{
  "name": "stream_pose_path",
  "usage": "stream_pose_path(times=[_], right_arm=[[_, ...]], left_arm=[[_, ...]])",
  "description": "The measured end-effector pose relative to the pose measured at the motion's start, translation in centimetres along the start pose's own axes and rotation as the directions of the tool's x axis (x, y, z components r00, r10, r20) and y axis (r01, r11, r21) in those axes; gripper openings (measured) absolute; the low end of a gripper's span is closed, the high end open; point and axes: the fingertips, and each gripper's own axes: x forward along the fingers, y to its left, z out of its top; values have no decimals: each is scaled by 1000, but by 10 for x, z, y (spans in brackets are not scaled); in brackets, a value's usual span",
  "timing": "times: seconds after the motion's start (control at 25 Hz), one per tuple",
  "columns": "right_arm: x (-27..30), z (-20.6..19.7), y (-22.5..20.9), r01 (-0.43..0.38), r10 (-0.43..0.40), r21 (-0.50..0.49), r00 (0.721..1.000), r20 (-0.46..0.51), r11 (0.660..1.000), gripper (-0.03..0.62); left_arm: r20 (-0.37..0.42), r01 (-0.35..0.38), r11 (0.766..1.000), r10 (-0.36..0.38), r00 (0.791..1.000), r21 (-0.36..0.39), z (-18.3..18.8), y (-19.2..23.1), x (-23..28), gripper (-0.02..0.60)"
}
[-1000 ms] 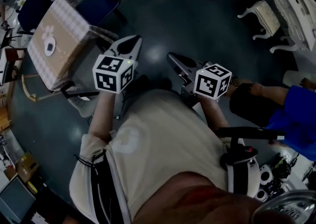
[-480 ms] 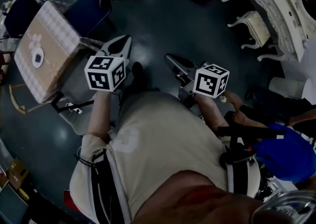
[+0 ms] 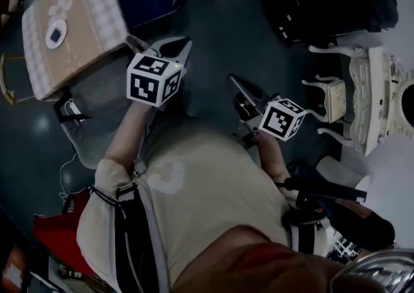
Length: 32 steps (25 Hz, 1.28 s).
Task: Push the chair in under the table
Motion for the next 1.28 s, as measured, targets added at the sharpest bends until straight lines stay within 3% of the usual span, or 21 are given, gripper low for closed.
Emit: stream_pose_path(times=[0.28,0.48,0.6,1.04,1.28], right_arm=[[80,46,19,-72,61,-90,991,-117,993,12],[105,51,22,-89,68,-113,982,-176,990,12],[123,60,22,-139,111,-119,970,-215,983,12],[146,119,-14,-331,265,-123,889,-374,936,12],[147,147,-51,-387,292,-117,832,-471,915,12]], left_arm=[[34,-100,991,103,994,-88,22,81,-10,8],[55,-137,985,144,988,-107,31,95,-21,8],[56,-173,979,180,982,-112,36,103,-20,8],[34,-357,914,370,928,-195,63,101,16,8],[35,-410,879,430,902,-245,84,90,53,9]])
